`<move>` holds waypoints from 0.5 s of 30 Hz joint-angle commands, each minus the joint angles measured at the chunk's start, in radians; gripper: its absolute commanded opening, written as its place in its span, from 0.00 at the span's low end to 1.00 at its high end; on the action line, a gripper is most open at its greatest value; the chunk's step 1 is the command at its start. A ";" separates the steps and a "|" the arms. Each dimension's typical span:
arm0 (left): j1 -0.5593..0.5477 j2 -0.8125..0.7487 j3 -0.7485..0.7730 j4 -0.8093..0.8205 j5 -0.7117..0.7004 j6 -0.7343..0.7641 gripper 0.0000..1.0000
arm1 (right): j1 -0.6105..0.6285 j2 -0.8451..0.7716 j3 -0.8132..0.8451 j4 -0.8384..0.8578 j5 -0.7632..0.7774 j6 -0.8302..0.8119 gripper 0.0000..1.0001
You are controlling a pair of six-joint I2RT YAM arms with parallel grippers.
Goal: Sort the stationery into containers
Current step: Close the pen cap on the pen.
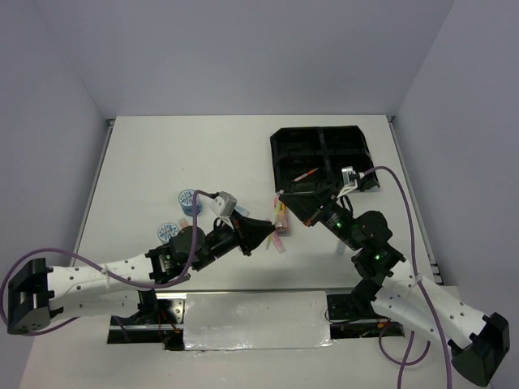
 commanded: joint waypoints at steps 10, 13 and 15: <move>0.011 0.005 0.143 0.156 -0.083 0.140 0.00 | 0.060 0.045 -0.077 -0.053 -0.099 0.007 0.00; 0.013 -0.005 0.140 0.159 -0.088 0.148 0.00 | 0.068 0.045 -0.100 -0.052 -0.097 0.004 0.00; 0.014 -0.008 0.140 0.156 -0.088 0.150 0.00 | 0.074 0.042 -0.108 -0.052 -0.094 0.002 0.00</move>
